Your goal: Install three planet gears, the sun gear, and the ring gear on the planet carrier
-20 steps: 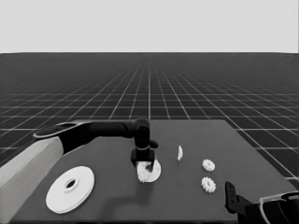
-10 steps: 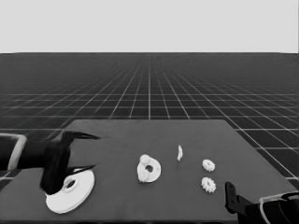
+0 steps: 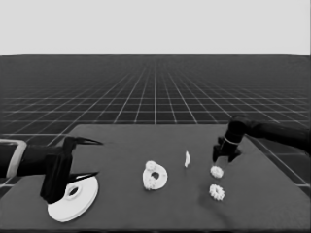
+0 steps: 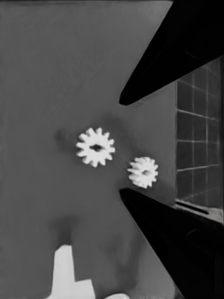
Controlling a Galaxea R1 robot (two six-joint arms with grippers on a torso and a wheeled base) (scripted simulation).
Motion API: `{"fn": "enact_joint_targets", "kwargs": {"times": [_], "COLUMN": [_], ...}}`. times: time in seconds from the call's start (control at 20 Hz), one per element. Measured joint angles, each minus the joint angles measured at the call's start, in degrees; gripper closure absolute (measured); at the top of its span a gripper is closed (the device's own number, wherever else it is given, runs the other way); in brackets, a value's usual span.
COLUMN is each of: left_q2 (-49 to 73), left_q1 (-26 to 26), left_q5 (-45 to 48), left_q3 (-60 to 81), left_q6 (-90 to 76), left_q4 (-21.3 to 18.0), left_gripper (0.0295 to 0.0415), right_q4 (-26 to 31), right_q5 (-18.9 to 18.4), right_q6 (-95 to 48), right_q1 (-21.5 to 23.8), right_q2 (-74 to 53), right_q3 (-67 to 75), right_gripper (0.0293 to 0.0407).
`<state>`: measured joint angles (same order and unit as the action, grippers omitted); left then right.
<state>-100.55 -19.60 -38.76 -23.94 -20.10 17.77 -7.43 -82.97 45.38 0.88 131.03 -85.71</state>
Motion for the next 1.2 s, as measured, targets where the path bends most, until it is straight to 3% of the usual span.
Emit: {"fn": "enact_joint_targets", "kwargs": {"times": [0.05, 0.15, 0.5, 0.6, 1.0, 1.1, 1.2], "left_q2": [0.0, 0.0, 0.0, 0.0, 0.0, 0.0, 0.0], "left_q1": [0.0, 0.0, 0.0, 0.0, 0.0, 0.0, 0.0], "left_q5": [0.0, 0.0, 0.0, 0.0, 0.0, 0.0, 0.0], "left_q3": [0.0, 0.0, 0.0, 0.0, 0.0, 0.0, 0.0], "left_q6": [0.0, 0.0, 0.0, 0.0, 0.0, 0.0, 0.0], "left_q4": [0.0, 0.0, 0.0, 0.0, 0.0, 0.0, 0.0], "left_gripper": [0.0326, 0.0326, 0.0326, 0.0326, 0.0326, 0.0326, 0.0326], "right_q4": [-3.24, -5.86, -6.93, -6.95, -6.97, -2.89, -1.01], "right_q5": [3.36, 6.72, 8.54, 8.57, 8.58, 2.81, 0.89], "right_q6": [-0.69, -1.8, -2.62, -2.64, -2.64, -0.34, -0.05], "right_q1": [-4.32, -9.03, -11.02, -11.04, -11.03, -4.34, -1.42], "right_q2": [1.19, 3.11, 4.39, 4.41, 4.41, 1.07, 0.48], "right_q3": [-2.43, -6.21, -8.78, -8.82, -8.85, -2.05, -0.94], "right_gripper": [0.0315, 0.0315, 0.0315, 0.0386, 0.0388, 0.0387, 0.0388]}}
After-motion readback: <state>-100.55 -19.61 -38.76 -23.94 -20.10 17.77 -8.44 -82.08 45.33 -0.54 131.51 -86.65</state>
